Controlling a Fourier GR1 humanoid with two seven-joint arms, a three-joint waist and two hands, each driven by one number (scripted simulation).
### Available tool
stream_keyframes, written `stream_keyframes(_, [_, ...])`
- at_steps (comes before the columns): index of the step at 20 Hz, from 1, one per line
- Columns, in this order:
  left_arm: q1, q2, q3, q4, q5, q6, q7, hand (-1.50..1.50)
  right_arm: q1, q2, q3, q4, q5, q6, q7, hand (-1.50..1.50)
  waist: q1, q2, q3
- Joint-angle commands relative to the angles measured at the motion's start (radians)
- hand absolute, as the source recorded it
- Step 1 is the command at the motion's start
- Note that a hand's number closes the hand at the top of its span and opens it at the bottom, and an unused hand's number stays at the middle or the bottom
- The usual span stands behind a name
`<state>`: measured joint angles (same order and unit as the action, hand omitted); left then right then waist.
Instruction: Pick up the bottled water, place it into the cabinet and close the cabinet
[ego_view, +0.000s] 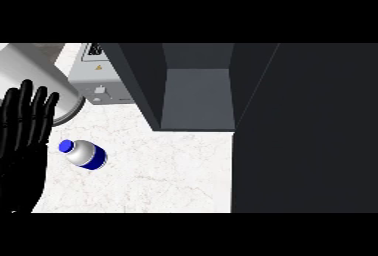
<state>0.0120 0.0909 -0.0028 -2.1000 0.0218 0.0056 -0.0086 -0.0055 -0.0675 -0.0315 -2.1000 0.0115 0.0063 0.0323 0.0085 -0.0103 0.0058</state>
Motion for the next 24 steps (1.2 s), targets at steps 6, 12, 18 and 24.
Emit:
stream_keyframes(6, [0.019, -0.038, 0.188, -0.032, -0.173, 0.254, 0.043, -1.50, 0.152, -0.010, 0.058, -0.121, -0.040, 0.089, -0.046, -1.50, -0.011, 0.005, -0.005])
stream_keyframes(12, [0.118, -0.090, 0.139, -0.150, -0.067, 0.465, 0.204, -1.50, 0.227, 0.012, 0.238, -0.257, -0.117, 0.151, 0.099, -1.50, -0.006, 0.004, -0.006])
stream_keyframes(18, [0.165, -0.072, 0.045, -0.447, -0.236, 0.517, 0.489, -1.50, 0.249, 0.005, 0.290, -0.376, -0.099, 0.125, 0.217, -1.50, -0.007, 0.007, -0.004])
stream_keyframes(24, [0.236, -0.090, -0.073, -0.470, -0.346, 0.577, 0.499, -1.50, 0.256, 0.051, 0.449, -0.502, 0.034, 0.048, 0.329, -1.50, -0.008, 0.006, -0.006])
